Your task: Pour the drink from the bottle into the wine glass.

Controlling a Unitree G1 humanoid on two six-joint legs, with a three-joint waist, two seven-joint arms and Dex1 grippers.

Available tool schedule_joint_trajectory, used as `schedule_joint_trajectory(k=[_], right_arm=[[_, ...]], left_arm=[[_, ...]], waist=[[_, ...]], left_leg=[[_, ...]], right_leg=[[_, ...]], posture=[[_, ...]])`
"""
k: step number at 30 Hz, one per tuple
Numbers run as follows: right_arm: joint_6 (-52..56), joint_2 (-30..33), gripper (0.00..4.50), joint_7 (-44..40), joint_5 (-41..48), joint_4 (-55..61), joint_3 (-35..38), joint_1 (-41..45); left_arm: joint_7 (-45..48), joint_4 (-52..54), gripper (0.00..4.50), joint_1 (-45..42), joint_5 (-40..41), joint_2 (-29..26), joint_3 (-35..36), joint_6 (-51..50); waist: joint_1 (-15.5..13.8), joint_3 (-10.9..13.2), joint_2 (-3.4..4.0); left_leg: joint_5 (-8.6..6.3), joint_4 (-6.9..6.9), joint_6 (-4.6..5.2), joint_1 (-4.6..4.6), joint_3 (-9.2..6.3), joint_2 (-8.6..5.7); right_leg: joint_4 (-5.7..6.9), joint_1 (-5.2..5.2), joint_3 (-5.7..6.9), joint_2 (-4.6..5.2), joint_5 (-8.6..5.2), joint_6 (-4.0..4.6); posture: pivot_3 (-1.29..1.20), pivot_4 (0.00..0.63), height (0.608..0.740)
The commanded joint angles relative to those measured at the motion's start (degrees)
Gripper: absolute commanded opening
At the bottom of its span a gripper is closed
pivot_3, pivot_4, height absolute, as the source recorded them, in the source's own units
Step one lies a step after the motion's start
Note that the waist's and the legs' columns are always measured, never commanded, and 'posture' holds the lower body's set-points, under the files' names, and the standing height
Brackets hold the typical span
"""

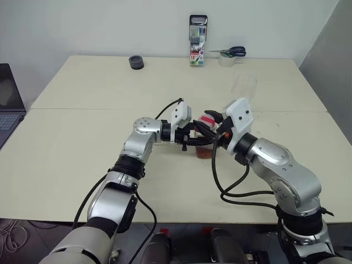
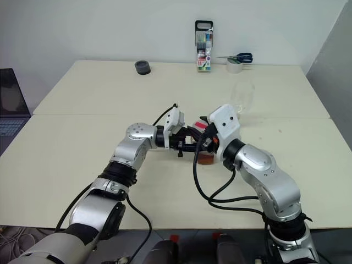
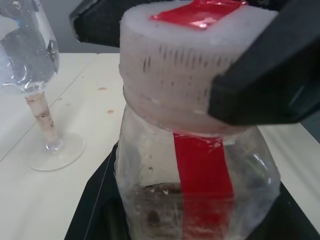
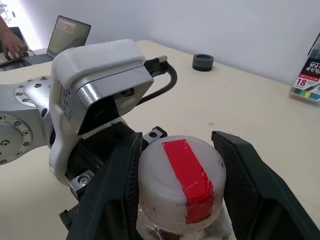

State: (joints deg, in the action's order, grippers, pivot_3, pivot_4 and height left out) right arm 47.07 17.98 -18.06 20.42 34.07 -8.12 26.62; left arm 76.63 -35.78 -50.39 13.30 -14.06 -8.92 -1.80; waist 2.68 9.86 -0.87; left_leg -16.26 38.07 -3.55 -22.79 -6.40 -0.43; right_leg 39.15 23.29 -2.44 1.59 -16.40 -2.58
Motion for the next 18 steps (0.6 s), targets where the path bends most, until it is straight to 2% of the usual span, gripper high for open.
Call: schedule_joint_trajectory(k=[1, 5, 7, 9, 13, 16, 18], right_arm=[[-2.8, 2.5, 1.87, -5.9, 2.1, -0.7, 1.1, 2.0], [-7.3, 10.1, 1.87, -21.4, 5.2, -7.1, 0.0, 5.7], [-10.8, 15.6, 1.87, -33.3, 5.6, -14.5, -1.7, 10.5], [-12.2, 18.8, 1.87, -41.6, 5.6, -21.7, -3.3, 15.5], [-11.6, 18.8, 1.87, -45.4, 5.8, -27.7, -4.1, 20.3], [-11.8, 18.1, 1.87, -43.6, 5.4, -27.8, -2.5, 19.9], [-10.8, 18.2, 2.61, -41.0, 6.5, -26.7, 1.2, 19.5]], left_arm=[[0.6, 3.2, 1.87, -1.2, 0.5, -0.4, 0.4, 0.5], [1.9, 3.4, 1.87, -1.5, 0.4, -1.0, 0.1, 0.8], [3.2, 3.9, 1.87, -1.2, -0.1, -1.7, -0.5, 1.8], [3.8, 4.1, 1.87, -1.0, -0.2, -2.1, -0.7, 2.2], [3.1, 4.5, 1.87, -0.6, -0.2, -2.3, -0.6, 2.7], [2.4, 4.9, 1.87, -0.1, 0.0, -2.4, -0.4, 2.6], [1.8, 5.2, 1.87, 0.3, 0.3, -2.5, -0.1, 2.2]], waist=[[0.0, 0.0, 0.00], [0.1, 0.0, 0.00], [0.3, 0.0, 0.01], [0.4, 0.0, 0.01], [0.6, 0.0, 0.01], [0.6, 0.0, 0.01], [0.6, 0.0, 0.01]], left_leg=[[0.00, 0.00, 0.00, 0.00, 0.00, 0.00], [-0.02, 0.01, 0.04, 0.01, 0.01, -0.01], [-0.04, 0.03, 0.07, 0.02, 0.01, -0.01], [-0.04, 0.01, 0.08, 0.05, 0.04, -0.01], [-0.04, -0.02, 0.08, 0.09, 0.02, 0.06], [-0.01, -0.03, 0.02, 0.04, -0.01, 0.03], [0.02, -0.01, -0.03, 0.00, 0.01, -0.01]], right_leg=[[0.00, 0.00, 0.00, 0.00, 0.00, 0.00], [-0.01, -0.02, 0.00, 0.00, 0.00, 0.00], [-0.02, -0.04, 0.03, -0.01, 0.00, 0.00], [-0.04, -0.05, 0.01, -0.01, 0.00, 0.00], [-0.04, -0.06, 0.02, -0.07, 0.00, 0.00], [-0.04, -0.03, 0.02, -0.01, 0.00, 0.01], [-0.05, -0.02, 0.02, 0.05, 0.00, 0.00]], posture=[[0.00, 0.150, 0.740], [0.00, 0.150, 0.740], [0.00, 0.150, 0.740], [0.00, 0.150, 0.740], [0.00, 0.150, 0.740], [0.00, 0.150, 0.740], [0.00, 0.150, 0.740]])
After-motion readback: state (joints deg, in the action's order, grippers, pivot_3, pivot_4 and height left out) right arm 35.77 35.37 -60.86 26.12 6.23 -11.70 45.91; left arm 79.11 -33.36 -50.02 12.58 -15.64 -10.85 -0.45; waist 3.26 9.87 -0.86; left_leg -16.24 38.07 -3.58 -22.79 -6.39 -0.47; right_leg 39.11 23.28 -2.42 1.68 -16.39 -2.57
